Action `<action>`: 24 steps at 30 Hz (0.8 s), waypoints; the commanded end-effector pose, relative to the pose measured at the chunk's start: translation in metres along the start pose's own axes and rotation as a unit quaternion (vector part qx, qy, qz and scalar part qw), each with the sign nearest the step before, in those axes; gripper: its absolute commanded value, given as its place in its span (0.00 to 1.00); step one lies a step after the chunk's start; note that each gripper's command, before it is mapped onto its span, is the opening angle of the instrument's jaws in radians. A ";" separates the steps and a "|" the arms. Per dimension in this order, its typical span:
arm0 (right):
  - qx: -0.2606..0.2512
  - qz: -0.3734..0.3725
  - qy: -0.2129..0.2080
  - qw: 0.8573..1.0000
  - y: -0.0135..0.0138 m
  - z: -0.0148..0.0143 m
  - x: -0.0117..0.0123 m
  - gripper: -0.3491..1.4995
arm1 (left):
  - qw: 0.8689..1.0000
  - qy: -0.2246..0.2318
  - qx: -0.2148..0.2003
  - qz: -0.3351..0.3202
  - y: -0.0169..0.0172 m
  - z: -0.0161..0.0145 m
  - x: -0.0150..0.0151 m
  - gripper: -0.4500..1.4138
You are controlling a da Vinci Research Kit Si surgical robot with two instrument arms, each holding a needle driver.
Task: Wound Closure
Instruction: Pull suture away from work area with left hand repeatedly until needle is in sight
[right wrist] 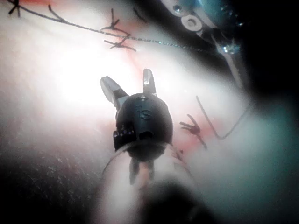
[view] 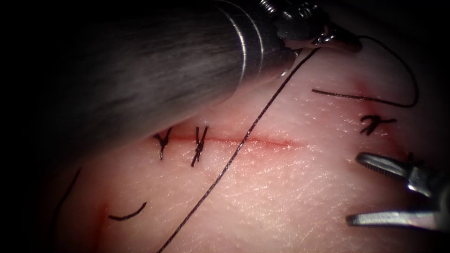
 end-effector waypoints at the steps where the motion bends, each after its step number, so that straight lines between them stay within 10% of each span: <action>1: -0.002 -0.001 0.002 1.000 0.0000 0.0012 0.0004 0.53 | 1.000 0.002 0.005 0.002 -0.0019 0.0006 0.0008 0.00; 21: -0.010 -0.010 0.005 1.000 -0.0010 0.0018 -0.0007 0.63 | 0.997 0.053 -0.039 -0.041 -0.0131 0.0143 0.0021 0.00; 22: -0.010 -0.010 0.005 1.000 -0.0010 0.0018 -0.0007 0.65 | 0.997 0.048 -0.039 -0.054 -0.0130 0.0146 0.0022 0.14; 23: -0.010 -0.010 0.005 1.000 -0.0010 0.0018 -0.0007 0.68 | 0.997 0.027 -0.029 -0.072 -0.0126 0.0146 0.0022 0.73; 24: -0.010 -0.010 0.005 1.000 -0.0011 0.0018 -0.0008 0.69 | 0.997 0.013 -0.024 -0.075 -0.0124 0.0143 0.0021 0.88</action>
